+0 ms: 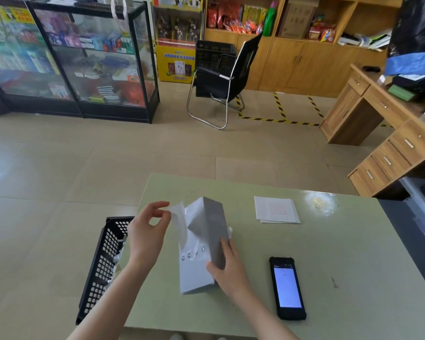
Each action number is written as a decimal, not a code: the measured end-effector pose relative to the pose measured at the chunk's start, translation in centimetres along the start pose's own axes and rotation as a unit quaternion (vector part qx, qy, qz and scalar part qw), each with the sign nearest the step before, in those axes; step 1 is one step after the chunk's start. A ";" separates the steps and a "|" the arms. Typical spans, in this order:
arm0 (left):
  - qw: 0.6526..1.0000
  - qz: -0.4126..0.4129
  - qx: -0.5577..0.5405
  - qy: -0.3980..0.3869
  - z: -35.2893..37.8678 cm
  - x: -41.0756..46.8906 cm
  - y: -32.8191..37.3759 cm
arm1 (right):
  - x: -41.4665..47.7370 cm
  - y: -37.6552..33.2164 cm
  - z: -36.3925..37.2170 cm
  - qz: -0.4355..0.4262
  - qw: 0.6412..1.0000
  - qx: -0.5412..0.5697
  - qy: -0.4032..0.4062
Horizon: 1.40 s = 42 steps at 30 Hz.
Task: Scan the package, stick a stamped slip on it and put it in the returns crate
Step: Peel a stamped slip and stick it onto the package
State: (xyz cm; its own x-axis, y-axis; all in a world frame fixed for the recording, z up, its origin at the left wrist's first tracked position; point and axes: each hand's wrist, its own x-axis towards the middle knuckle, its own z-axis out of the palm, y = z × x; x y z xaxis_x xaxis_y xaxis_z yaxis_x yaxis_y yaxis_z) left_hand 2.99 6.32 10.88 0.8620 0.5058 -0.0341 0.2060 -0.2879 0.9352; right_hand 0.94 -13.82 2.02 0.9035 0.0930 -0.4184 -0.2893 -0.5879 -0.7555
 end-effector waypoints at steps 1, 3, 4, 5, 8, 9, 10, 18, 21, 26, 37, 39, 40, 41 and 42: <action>1.000 0.004 0.002 0.001 0.1 0.1 0.0 | -0.2 0.4 -0.3 0.003 1.000 0.007 0.008; 1.000 0.009 0.003 0.002 0.2 0.3 0.2 | -0.3 1.2 -1.0 0.012 0.999 0.015 0.033; 1.000 0.010 0.003 0.001 0.4 0.3 0.3 | -0.3 1.5 -1.4 0.017 0.999 0.016 0.041; 1.000 0.013 0.003 -0.001 0.5 0.4 0.4 | -0.4 1.8 -1.8 0.029 0.999 0.014 0.042; 1.000 0.026 0.001 -0.011 1.0 0.4 0.8 | -0.5 2.5 -2.7 0.082 0.996 -0.004 0.018; 0.999 0.035 0.001 -0.017 1.2 0.4 0.9 | -0.5 2.5 -2.9 0.084 0.996 -0.026 0.028; 0.999 0.047 0.005 -0.027 1.4 0.3 1.0 | -0.4 2.2 -3.1 0.079 0.995 -0.031 0.053; 0.946 0.257 0.148 -0.132 3.3 -1.9 2.2 | 0.9 -7.4 -5.3 0.089 0.944 0.318 -0.023; 0.926 0.309 0.161 -0.149 3.8 -2.7 1.8 | 1.0 -8.3 -5.7 0.083 0.938 0.335 -0.037; 0.948 0.208 0.147 -0.189 4.0 -3.2 -0.2 | 1.1 -7.1 -5.7 0.080 0.937 0.340 -0.028; 0.978 -0.129 -0.048 -0.158 4.8 -1.0 -4.3 | 1.7 -3.7 -4.3 0.132 0.925 0.354 -0.025; 0.975 -0.140 -0.039 -0.166 5.3 -0.9 -4.4 | 2.0 -3.2 -3.9 0.141 0.930 0.337 -0.020; 0.975 -0.142 -0.035 -0.168 5.5 -0.9 -4.5 | 2.2 -3.0 -3.7 0.145 0.934 0.327 -0.014; 0.975 -0.142 -0.029 -0.168 5.8 -0.9 -4.7 | 2.4 -2.8 -3.5 0.148 0.937 0.315 -0.006; 0.975 -0.141 -0.021 -0.168 6.0 -0.9 -4.9 | 2.6 -2.7 -3.3 0.148 0.942 0.302 0.003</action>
State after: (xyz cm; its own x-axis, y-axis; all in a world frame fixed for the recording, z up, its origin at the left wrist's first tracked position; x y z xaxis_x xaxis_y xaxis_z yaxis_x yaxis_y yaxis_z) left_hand 4.02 2.39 4.25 0.8781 0.2623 -0.4002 0.4448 -0.1388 0.8848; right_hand 5.07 -14.64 4.64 0.7561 -0.0084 -0.6544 -0.6544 -0.0224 -0.7558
